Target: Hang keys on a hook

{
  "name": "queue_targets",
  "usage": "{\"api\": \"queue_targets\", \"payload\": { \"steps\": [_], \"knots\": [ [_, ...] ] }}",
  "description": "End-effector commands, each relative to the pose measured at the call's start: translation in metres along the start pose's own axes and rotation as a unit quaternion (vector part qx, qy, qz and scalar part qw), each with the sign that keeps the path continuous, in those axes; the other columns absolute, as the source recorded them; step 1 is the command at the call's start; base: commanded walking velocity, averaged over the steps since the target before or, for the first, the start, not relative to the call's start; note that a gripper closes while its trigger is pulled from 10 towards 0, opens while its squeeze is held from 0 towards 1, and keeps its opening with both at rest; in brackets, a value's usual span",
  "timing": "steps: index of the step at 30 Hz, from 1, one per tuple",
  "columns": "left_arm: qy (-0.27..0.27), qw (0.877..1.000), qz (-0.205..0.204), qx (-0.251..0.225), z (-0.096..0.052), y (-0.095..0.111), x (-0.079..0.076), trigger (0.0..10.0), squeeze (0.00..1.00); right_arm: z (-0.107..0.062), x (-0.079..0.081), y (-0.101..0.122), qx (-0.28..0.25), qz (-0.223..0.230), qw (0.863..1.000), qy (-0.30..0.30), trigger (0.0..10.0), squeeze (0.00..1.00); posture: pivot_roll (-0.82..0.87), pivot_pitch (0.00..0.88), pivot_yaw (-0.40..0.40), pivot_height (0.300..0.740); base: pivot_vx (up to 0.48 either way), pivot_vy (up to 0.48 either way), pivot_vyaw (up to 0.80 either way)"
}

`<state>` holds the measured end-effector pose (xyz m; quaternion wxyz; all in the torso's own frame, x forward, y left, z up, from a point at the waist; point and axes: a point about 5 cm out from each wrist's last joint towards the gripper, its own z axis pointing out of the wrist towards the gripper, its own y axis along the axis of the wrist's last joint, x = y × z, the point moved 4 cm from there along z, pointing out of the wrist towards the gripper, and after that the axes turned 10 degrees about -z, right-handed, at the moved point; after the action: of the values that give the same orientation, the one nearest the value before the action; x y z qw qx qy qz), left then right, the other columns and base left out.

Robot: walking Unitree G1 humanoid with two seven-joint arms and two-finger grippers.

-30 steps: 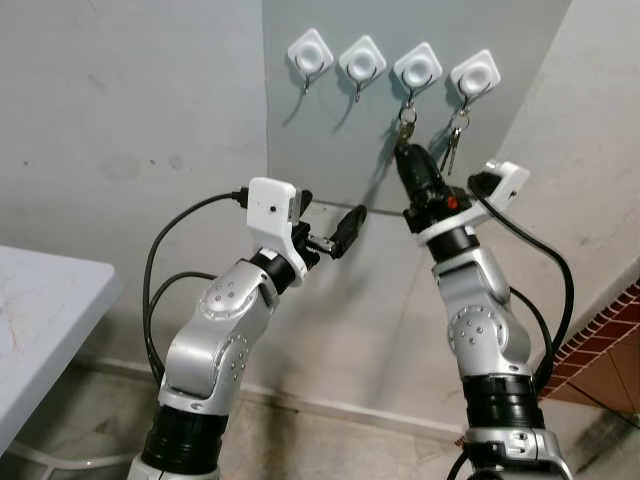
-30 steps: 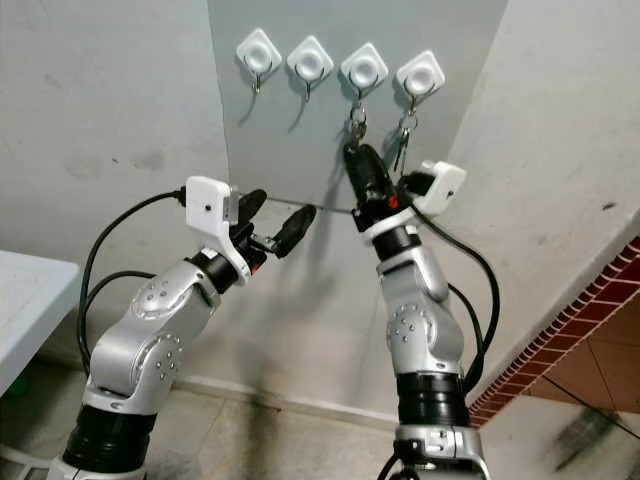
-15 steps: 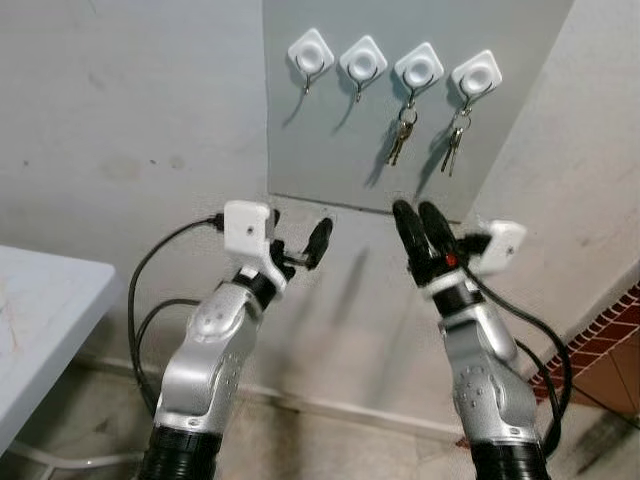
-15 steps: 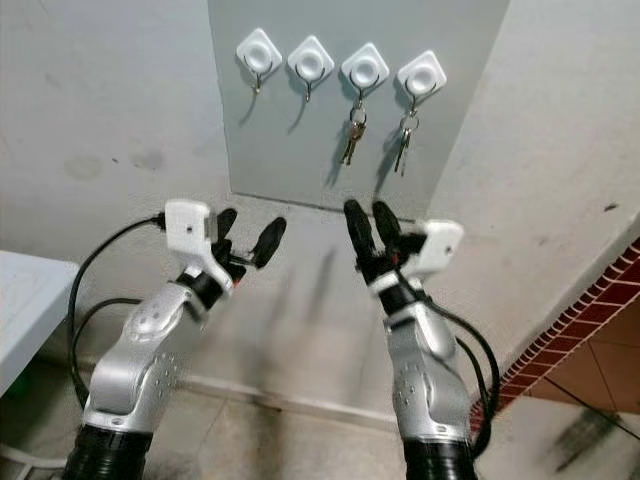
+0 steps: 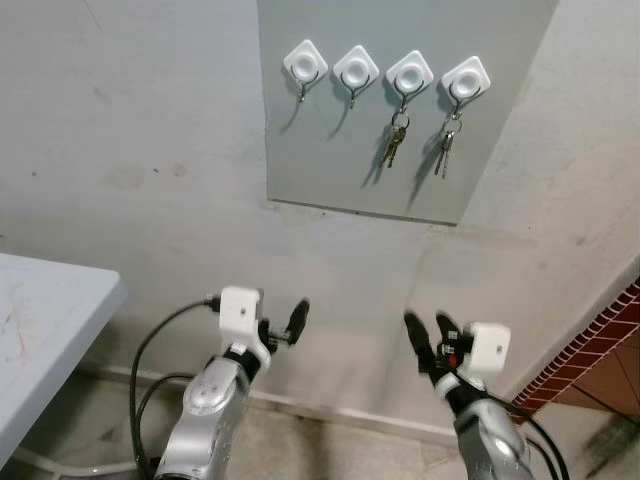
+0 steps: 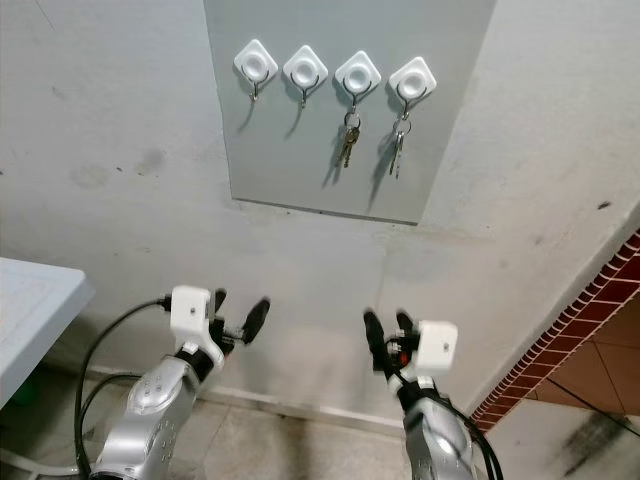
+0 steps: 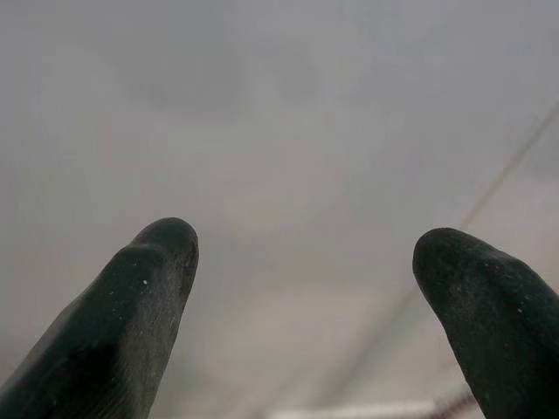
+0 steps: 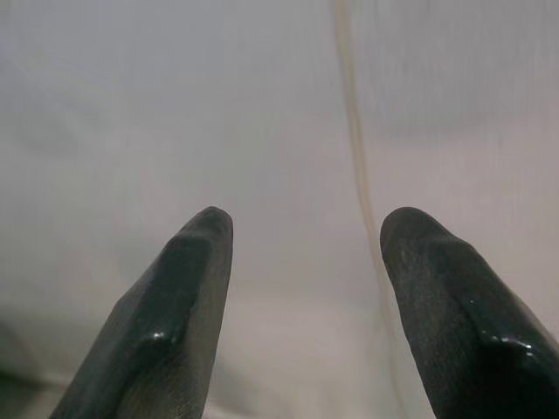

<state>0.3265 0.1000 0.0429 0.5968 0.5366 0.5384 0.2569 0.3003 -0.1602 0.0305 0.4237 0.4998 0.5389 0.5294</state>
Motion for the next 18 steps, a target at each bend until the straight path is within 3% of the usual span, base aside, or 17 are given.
{"api": "queue_targets", "payload": {
  "steps": [1, 2, 3, 4, 8, 11, 18],
  "knots": [
    [-0.001, 1.0, -0.002, 0.016, -0.001, -0.012, 0.004, 10.0, 0.0, -0.003, -0.003, -0.013, 0.021, -0.012, 1.0, -0.008, 10.0, 0.0, -0.07, 0.0, 0.011, 0.74, 0.0, 0.0, 0.0],
    [0.009, 0.999, -0.012, 0.046, -0.004, -0.031, 0.01, 10.0, 0.0, -0.01, -0.006, -0.033, 0.059, -0.013, 0.998, -0.016, 10.0, 0.0, -0.08, 0.0, 0.01, 0.74, 0.0, 0.0, 0.0],
    [0.009, 0.999, -0.012, 0.046, -0.004, -0.031, 0.01, 10.0, 0.0, -0.01, -0.006, -0.033, 0.059, -0.013, 0.998, -0.016, 10.0, 0.0, -0.08, 0.0, 0.01, 0.74, 0.0, 0.0, 0.0],
    [0.012, 0.998, -0.014, 0.068, -0.007, -0.044, 0.012, 10.0, 0.0, -0.016, -0.009, -0.05, 0.094, -0.019, 0.995, -0.024, 10.0, 0.0, -0.08, 0.0, 0.011, 0.74, 0.0, 0.0, 0.0],
    [0.032, 0.993, -0.01, 0.116, -0.017, -0.072, 0.021, 10.0, 0.0, -0.031, -0.008, -0.08, 0.158, -0.04, 0.986, -0.022, 10.0, 0.0, -0.08, 0.0, 0.015, 0.74, 0.0, 0.0, 0.0],
    [0.038, 0.988, -0.016, 0.148, -0.025, -0.087, 0.024, 10.0, 0.0, -0.043, -0.011, -0.097, 0.202, -0.063, 0.977, -0.025, 10.0, 0.0, -0.08, 0.0, 0.015, 0.74, 0.0, 0.0, 0.0],
    [0.076, 0.972, -0.017, 0.221, -0.051, -0.122, 0.04, 10.0, 0.0, -0.07, -0.02, -0.126, 0.274, -0.069, 0.958, -0.039, 10.0, 0.0, -0.1, 0.0, 0.019, 0.74, 0.0, 0.0, 0.0]
  ]
}}
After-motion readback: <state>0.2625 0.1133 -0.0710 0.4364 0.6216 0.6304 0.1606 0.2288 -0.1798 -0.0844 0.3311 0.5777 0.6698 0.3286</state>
